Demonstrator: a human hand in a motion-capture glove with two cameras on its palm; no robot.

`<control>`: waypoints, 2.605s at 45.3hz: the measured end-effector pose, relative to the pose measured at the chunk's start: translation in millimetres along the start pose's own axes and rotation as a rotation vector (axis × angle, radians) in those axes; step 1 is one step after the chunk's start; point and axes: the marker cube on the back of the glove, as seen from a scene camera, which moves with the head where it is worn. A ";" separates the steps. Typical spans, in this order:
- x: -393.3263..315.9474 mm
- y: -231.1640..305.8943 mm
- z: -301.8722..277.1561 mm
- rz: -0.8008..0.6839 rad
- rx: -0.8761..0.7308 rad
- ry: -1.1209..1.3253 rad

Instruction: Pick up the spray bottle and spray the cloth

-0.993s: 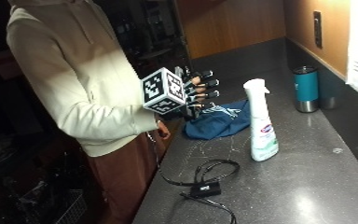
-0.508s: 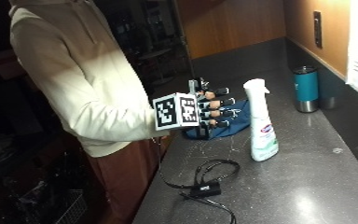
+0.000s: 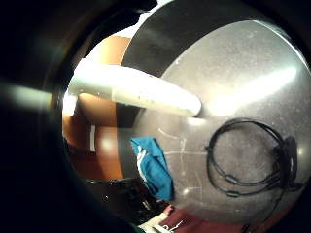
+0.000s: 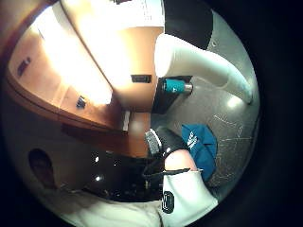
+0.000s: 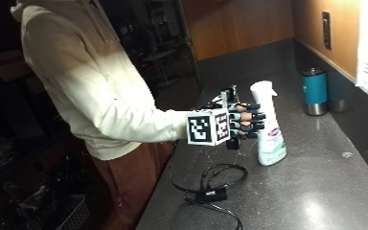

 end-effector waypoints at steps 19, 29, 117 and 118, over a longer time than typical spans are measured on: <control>-1.3 -35.3 33.3 0.053 -0.011 -0.075; -6.5 -55.2 50.4 0.056 -0.034 -0.136; -178.5 71.1 253.8 -0.692 -0.893 1.474; -176.1 73.2 257.3 -0.690 -0.890 1.497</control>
